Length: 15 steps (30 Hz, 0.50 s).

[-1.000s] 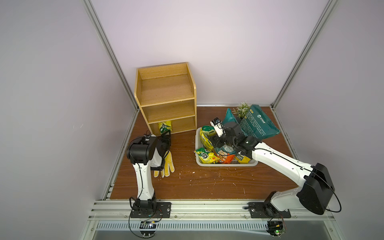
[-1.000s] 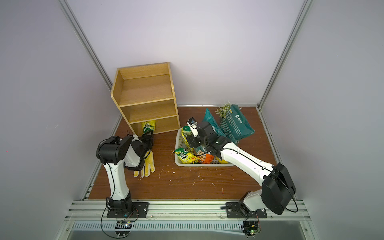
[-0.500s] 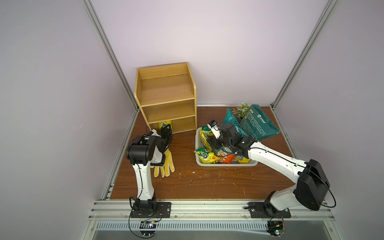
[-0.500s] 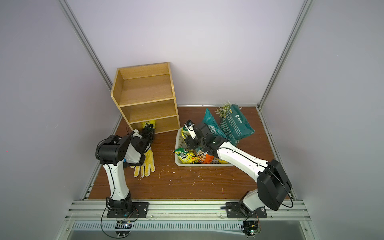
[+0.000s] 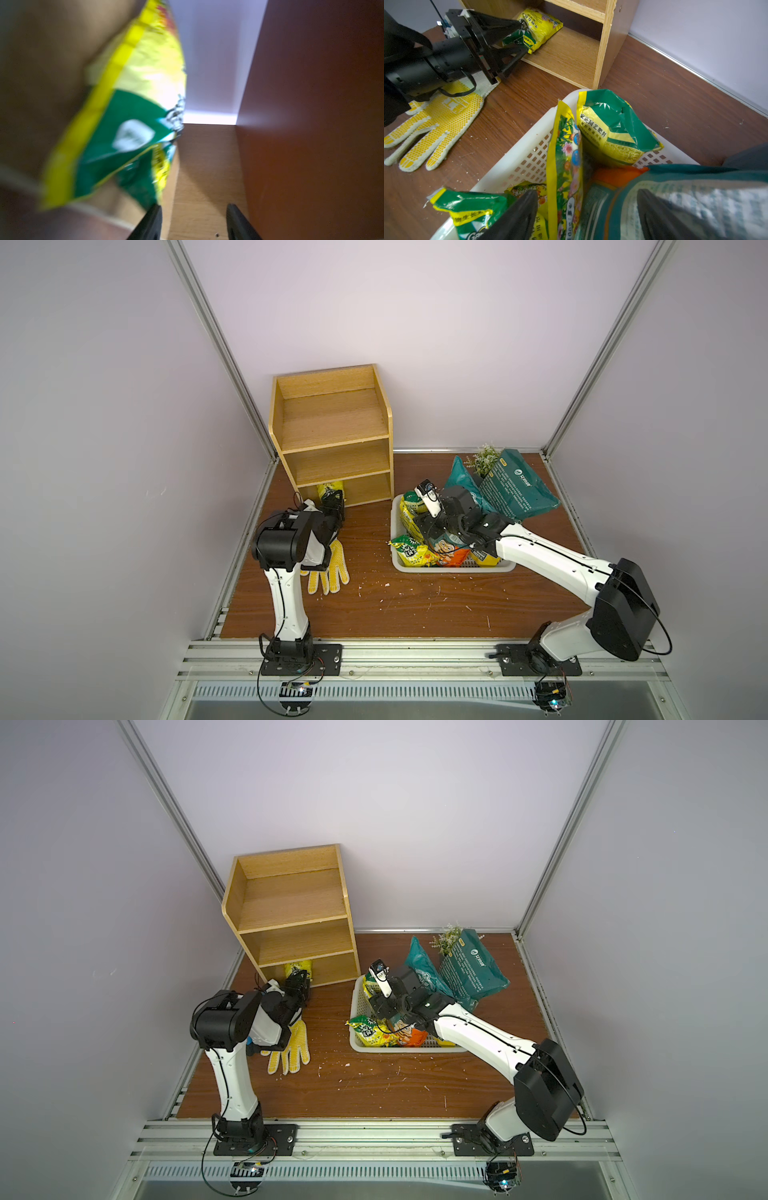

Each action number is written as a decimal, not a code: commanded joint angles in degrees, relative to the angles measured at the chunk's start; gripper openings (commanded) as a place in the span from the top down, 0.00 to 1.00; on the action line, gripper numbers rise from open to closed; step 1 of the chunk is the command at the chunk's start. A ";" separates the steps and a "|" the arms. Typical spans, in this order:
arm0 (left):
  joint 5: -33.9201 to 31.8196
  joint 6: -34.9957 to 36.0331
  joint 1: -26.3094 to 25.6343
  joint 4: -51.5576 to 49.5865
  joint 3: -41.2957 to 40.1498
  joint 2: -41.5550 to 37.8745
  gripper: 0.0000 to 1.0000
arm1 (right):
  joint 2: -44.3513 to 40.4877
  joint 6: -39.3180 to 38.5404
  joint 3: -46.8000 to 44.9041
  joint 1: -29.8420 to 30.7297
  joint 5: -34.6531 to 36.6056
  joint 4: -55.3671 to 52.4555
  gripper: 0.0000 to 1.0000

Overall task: Take down the fertilizer bag from the shelf
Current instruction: Pick up the fertilizer bag from the shelf.

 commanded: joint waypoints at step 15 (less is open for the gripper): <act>0.23 2.75 -0.22 -7.57 8.12 2.70 0.46 | -0.86 -0.95 0.70 -0.09 2.04 0.90 0.18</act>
